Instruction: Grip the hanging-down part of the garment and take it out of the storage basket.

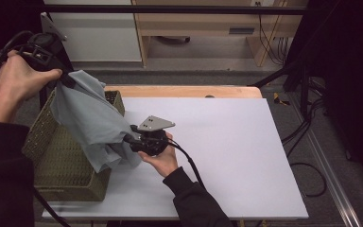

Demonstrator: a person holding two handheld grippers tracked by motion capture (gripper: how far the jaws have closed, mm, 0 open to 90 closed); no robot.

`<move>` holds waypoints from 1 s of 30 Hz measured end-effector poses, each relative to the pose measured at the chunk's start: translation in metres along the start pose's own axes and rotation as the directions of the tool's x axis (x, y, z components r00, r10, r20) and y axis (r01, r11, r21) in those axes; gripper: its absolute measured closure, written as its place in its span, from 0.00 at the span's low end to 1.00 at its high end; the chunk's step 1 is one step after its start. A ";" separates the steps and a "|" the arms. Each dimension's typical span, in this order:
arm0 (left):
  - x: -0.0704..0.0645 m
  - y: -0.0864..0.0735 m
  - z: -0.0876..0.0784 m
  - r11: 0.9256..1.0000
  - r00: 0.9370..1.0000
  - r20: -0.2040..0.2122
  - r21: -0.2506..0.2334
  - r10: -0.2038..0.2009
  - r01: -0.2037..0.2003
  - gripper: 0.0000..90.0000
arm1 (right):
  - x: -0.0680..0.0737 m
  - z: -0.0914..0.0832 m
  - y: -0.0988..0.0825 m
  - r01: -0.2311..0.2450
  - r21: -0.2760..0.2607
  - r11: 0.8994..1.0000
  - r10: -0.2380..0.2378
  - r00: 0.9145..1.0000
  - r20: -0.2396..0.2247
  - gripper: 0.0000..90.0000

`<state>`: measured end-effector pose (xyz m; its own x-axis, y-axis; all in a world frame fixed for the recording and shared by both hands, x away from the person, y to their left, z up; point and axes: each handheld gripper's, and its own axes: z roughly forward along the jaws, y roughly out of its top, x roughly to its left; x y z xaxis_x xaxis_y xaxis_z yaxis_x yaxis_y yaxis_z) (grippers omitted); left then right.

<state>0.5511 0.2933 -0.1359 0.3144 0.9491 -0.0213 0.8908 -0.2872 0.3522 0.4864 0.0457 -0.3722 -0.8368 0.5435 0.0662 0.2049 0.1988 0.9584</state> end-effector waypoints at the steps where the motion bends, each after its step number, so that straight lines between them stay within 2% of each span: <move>1: 0.000 0.000 0.000 1.000 1.000 0.000 0.000 0.000 0.000 0.93 | 0.002 -0.002 -0.002 -0.004 0.000 1.000 0.004 1.000 -0.003 0.53; 2: -0.001 0.000 0.000 1.000 1.000 0.000 0.000 0.001 -0.001 0.93 | 0.003 -0.004 -0.004 0.001 -0.004 1.000 -0.001 1.000 0.001 0.45; 3: -0.001 0.000 0.000 1.000 1.000 0.000 -0.001 0.002 -0.002 0.93 | 0.004 -0.007 -0.005 -0.016 -0.006 1.000 0.016 1.000 -0.005 0.36; 4: -0.001 0.000 0.000 1.000 1.000 0.001 0.000 0.002 -0.002 0.93 | 0.005 -0.010 -0.006 -0.017 -0.008 1.000 0.017 1.000 -0.008 0.32; 7: -0.002 0.000 0.000 1.000 1.000 0.000 0.000 0.003 -0.003 0.93 | 0.004 -0.024 -0.009 -0.017 -0.020 1.000 0.017 1.000 -0.017 0.21; 10: -0.003 0.000 0.000 1.000 1.000 -0.001 -0.005 0.002 -0.002 0.93 | 0.002 -0.040 -0.011 -0.021 -0.042 0.999 0.021 1.000 -0.008 0.15; 12: -0.003 0.000 0.000 1.000 1.000 0.000 -0.004 0.002 -0.002 0.93 | -0.002 -0.052 -0.012 -0.033 -0.060 0.998 0.034 0.999 0.010 0.12; 17: -0.003 0.000 0.000 1.000 1.000 0.004 -0.001 0.003 -0.003 0.93 | -0.014 -0.080 -0.017 -0.032 -0.094 0.995 0.041 0.995 0.090 0.07; 21: -0.003 0.000 0.000 1.000 1.000 0.005 0.003 0.004 -0.004 0.93 | -0.023 -0.100 -0.025 -0.041 -0.115 0.992 0.059 0.985 0.159 0.05; 30: -0.004 0.002 0.002 1.000 1.000 0.004 0.009 0.003 -0.003 0.93 | -0.041 -0.144 -0.046 -0.066 -0.147 0.987 0.102 0.963 0.250 0.03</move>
<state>0.5521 0.2889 -0.1373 0.3185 0.9476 -0.0242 0.8929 -0.2913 0.3434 0.4383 -0.1026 -0.3790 -0.6580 0.7473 0.0921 0.1829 0.0400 0.9823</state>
